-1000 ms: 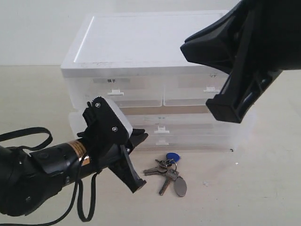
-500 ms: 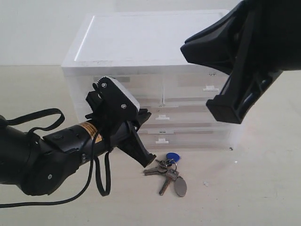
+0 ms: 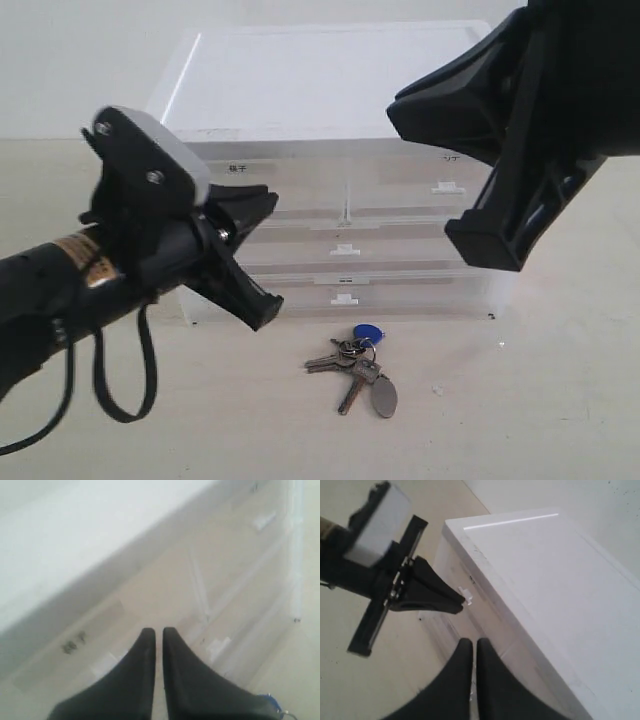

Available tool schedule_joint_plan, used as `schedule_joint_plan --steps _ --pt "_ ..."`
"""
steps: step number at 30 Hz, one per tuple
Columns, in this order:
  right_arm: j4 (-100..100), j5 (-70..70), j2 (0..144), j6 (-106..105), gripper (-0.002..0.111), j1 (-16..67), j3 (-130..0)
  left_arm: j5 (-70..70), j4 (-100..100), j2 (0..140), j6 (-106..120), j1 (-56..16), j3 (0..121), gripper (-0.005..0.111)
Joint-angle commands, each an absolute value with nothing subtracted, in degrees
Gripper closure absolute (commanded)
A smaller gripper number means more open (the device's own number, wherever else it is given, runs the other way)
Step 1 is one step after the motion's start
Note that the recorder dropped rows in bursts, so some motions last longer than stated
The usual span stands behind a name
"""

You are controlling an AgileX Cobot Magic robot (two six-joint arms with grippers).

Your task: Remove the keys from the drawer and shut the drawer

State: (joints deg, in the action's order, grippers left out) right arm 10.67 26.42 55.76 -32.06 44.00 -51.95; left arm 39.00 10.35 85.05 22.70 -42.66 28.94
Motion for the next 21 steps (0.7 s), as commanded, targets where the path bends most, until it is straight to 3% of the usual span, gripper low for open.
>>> schedule_joint_plan --steps 1,21 --pt "10.57 26.48 52.69 -31.83 0.108 43.96 -52.13 38.2 10.88 74.32 20.13 -42.56 25.53 0.102" --pt "8.62 28.71 28.63 -31.94 0.108 43.96 -47.8 16.43 10.88 27.1 7.77 -42.56 22.34 0.102"
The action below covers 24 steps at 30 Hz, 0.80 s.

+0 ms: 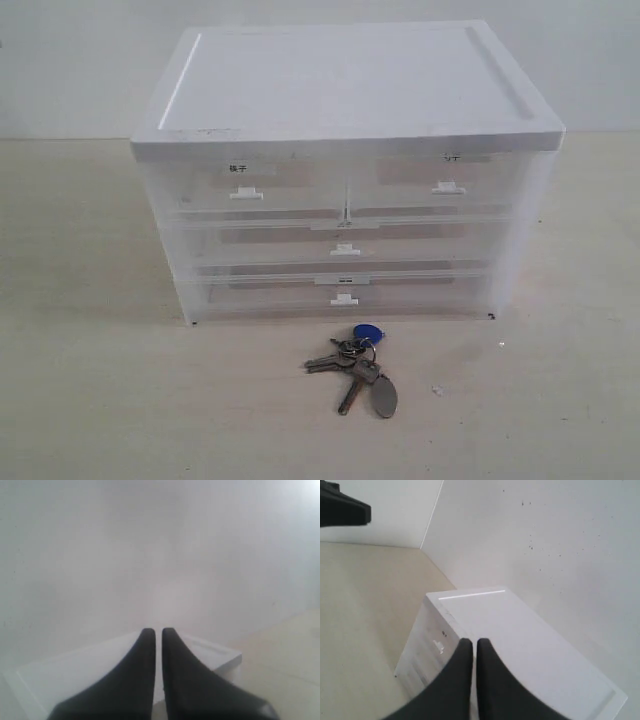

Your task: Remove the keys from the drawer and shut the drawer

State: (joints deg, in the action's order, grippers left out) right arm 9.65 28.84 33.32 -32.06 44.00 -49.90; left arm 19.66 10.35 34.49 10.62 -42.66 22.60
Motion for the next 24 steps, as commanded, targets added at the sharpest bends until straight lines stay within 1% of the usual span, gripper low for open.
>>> schedule_joint_plan --steps 1,12,17,24 --pt "8.34 28.58 27.14 -31.94 0.108 43.96 -47.33 15.37 10.88 25.17 7.77 -42.56 22.34 0.102" --pt "8.26 27.14 13.19 -29.19 0.108 43.96 -40.6 1.71 10.99 10.48 7.77 -42.56 22.34 0.102" --pt "8.37 27.13 9.91 -26.23 0.108 43.96 -39.5 -3.99 10.99 8.39 7.77 -42.56 22.34 0.102" --pt "8.57 27.21 9.27 -19.4 0.108 43.96 -39.5 -13.66 10.99 7.27 7.77 -42.56 22.34 0.102"
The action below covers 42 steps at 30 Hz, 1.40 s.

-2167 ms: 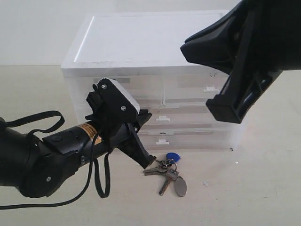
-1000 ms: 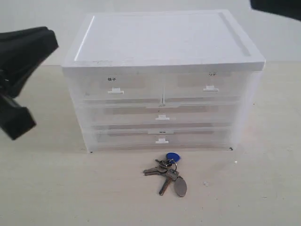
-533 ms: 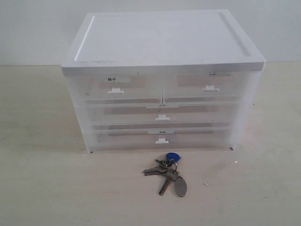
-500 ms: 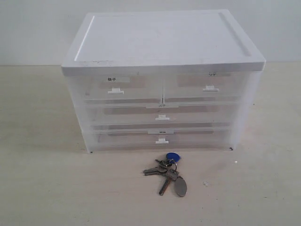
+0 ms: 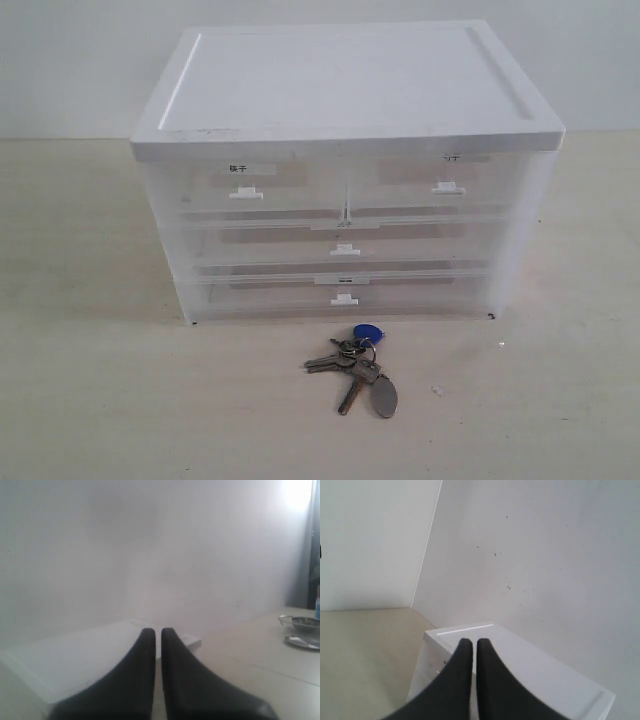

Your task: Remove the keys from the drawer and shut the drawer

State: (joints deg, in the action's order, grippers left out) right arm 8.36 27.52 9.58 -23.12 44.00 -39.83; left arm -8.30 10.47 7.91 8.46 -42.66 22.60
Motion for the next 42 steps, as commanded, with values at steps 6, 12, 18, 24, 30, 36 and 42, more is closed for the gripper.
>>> schedule_joint_plan --steps 6,12,18,24,30,36,42 --pt "8.57 27.21 9.27 -18.16 0.108 43.96 -39.5 -14.22 10.99 7.27 7.77 -42.56 22.34 0.102" --pt "8.57 27.21 9.27 -18.03 0.108 43.96 -39.5 -14.22 10.99 7.27 7.77 -42.56 22.34 0.102" --pt "8.57 27.21 9.27 -18.03 0.108 43.96 -39.5 -14.22 10.99 7.27 7.77 -42.56 22.34 0.102" --pt "8.57 27.21 9.27 -18.03 0.108 43.96 -39.5 -14.81 10.99 6.51 7.77 -42.07 22.1 0.102" --pt "8.57 27.21 9.27 -18.03 0.108 43.96 -39.5 -16.38 9.59 0.0 4.1 -34.48 20.69 0.102" --pt "8.57 27.26 9.27 -18.04 0.108 43.96 -39.5 -16.58 9.59 0.0 -2.98 -16.33 18.0 0.102" --pt "8.57 28.01 9.27 -18.04 0.108 43.96 -39.5 -16.21 9.59 0.0 -2.98 -2.15 11.87 0.102"
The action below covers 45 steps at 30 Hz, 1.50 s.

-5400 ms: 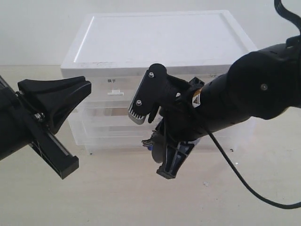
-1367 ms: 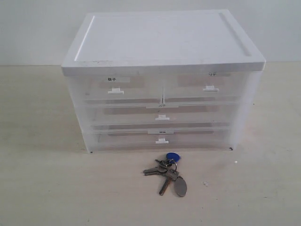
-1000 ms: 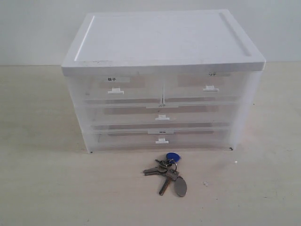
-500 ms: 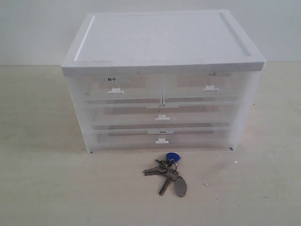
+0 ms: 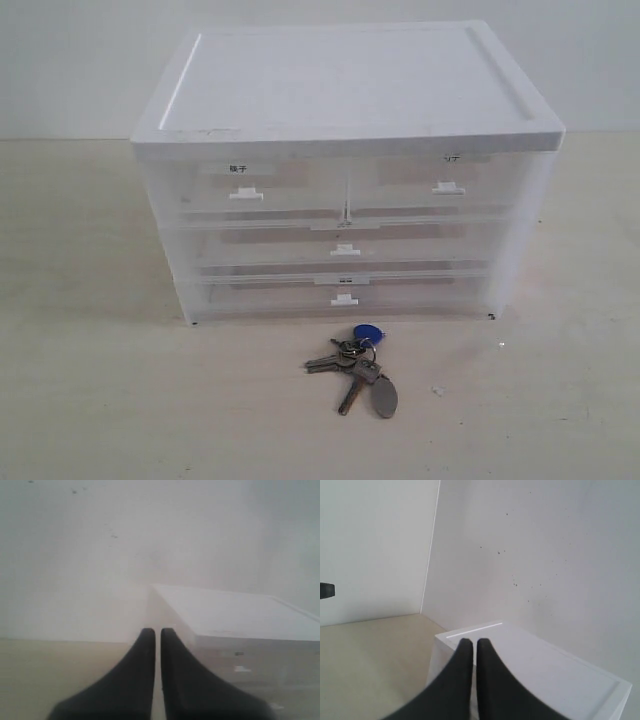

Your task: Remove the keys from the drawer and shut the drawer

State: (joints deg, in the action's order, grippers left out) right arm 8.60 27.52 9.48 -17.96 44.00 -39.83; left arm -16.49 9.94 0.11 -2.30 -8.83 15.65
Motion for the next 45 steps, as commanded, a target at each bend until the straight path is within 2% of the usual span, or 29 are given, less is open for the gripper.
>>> schedule_joint_plan --steps 1,6,16,45 --pt "8.57 28.01 9.27 -18.04 0.108 43.96 -39.5 -15.87 9.34 0.0 -2.98 -1.06 10.65 0.102" --pt "8.57 28.01 9.27 -18.04 0.108 43.96 -39.5 -5.17 5.33 0.0 -2.98 1.09 0.0 0.102" --pt "8.57 28.14 9.27 -18.04 0.108 43.96 -39.5 -17.03 -2.59 0.0 0.0 1.09 0.0 0.102" --pt "8.7 28.14 9.27 -18.04 0.108 43.96 -39.5 -16.79 -2.59 0.0 0.0 1.09 0.0 0.102"
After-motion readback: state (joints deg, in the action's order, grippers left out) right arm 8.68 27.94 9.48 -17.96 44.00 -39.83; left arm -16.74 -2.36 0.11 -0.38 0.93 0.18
